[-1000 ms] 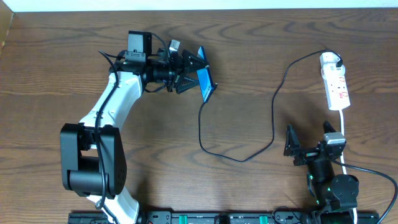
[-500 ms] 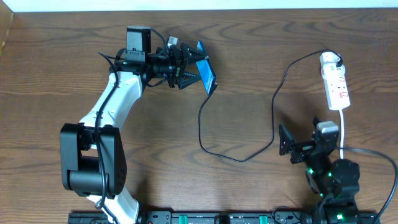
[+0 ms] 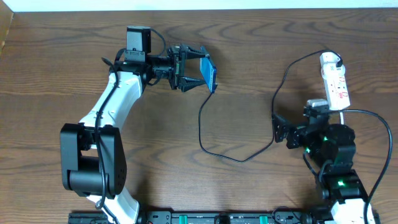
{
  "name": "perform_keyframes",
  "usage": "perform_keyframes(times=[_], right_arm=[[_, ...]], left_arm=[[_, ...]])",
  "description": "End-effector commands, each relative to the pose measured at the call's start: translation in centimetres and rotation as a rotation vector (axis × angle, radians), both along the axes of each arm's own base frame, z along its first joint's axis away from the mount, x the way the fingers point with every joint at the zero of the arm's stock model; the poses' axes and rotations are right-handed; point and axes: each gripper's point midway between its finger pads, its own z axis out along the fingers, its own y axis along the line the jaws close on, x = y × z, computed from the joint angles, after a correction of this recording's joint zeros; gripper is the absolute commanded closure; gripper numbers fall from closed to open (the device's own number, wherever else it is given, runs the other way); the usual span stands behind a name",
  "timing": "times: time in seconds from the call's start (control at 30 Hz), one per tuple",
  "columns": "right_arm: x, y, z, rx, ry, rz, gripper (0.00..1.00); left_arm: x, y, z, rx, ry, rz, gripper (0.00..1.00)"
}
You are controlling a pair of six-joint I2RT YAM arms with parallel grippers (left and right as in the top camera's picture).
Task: Plug charger to phone and switch on socket
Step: 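Move the right gripper toward the phone held by the left gripper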
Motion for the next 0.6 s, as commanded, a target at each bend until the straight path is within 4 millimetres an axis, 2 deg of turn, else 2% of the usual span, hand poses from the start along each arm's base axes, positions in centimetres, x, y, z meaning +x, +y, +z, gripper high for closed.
perform_keyframes(times=[0.0, 0.33, 0.57], right_arm=[[0.3, 1.1, 0.4, 0.043, 0.022, 0.058, 0.01], [0.8, 2.7, -0.2, 0.084, 0.142, 0.14, 0.01], [1.1, 5.0, 1.5, 0.16, 0.2, 0.266, 0.01]], left_arm=[[-0.4, 0.0, 2.3, -0.06, 0.049, -0.015, 0.3], [-0.4, 0.0, 2.3, -0.063, 0.083, -0.007, 0.31], [-0.2, 0.0, 2.2, -0.056, 0.082, 0.001, 0.31]])
